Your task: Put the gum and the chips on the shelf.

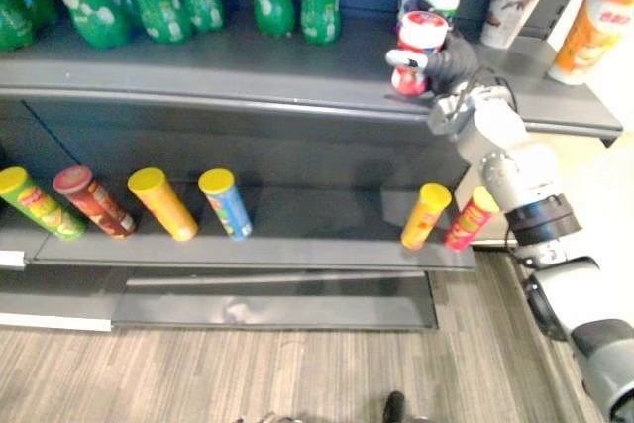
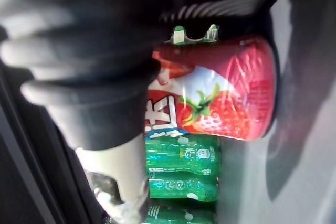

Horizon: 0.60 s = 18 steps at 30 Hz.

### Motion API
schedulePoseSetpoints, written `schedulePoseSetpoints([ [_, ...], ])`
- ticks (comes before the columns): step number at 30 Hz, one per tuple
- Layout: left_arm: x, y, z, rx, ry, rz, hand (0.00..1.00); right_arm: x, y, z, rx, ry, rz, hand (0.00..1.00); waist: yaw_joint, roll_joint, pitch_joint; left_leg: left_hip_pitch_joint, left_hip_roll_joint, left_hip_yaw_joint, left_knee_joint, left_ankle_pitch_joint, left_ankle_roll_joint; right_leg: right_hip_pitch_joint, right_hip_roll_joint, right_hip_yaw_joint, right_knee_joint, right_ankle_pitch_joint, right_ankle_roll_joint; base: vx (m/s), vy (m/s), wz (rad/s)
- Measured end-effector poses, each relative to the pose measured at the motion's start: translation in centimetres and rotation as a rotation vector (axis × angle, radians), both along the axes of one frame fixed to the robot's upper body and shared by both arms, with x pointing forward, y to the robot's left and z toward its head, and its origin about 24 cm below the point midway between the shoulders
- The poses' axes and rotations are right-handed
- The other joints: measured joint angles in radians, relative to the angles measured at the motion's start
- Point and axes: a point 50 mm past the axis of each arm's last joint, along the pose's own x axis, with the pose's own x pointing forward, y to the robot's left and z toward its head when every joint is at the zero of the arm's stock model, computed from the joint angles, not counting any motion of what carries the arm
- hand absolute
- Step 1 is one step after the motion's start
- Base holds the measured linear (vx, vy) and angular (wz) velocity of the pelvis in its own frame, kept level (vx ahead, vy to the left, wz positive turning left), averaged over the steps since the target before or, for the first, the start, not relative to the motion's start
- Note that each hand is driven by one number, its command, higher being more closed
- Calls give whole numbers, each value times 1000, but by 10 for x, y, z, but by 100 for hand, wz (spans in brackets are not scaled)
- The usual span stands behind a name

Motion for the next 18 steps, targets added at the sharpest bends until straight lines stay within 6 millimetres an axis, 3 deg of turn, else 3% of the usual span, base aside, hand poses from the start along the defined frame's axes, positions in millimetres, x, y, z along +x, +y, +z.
schedulePoseSetpoints([
  [10,1,0,0,1,-2,-1,0,-3,4,4,-13,-22,32,0,0,0,0,1,-1,8,0,0,0,-5,6,7,0,0,0,0,0,-1],
  [18,1,0,0,1,-2,-1,0,-11,11,24,-3,-112,61,0,-1,0,0,3,0,12,1,0,-1,-5,8,11,0,0,0,0,0,0],
])
